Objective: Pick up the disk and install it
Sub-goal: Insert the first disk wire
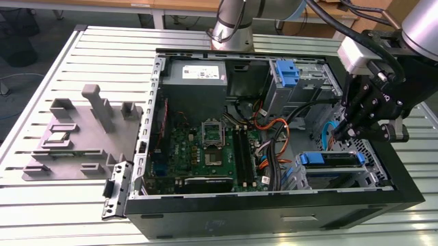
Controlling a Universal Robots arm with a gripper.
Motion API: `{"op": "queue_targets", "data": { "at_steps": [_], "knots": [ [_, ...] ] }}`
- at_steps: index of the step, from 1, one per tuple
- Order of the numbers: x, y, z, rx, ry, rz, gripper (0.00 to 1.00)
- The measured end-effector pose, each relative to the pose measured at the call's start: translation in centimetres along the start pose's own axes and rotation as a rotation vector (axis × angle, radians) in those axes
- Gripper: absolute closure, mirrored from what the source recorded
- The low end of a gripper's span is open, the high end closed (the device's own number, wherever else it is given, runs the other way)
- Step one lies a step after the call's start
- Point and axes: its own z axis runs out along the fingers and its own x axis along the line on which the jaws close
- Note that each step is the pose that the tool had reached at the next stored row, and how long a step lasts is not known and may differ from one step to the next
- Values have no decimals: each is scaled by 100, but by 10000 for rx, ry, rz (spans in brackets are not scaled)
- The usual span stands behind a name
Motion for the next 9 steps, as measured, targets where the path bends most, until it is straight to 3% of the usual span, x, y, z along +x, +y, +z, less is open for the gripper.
{"op": "queue_targets", "data": {
  "at_steps": [5,9],
  "knots": [
    [77,1,1,15,2,-8,84],
    [118,17,21,158,1,-63,84]
  ]
}}
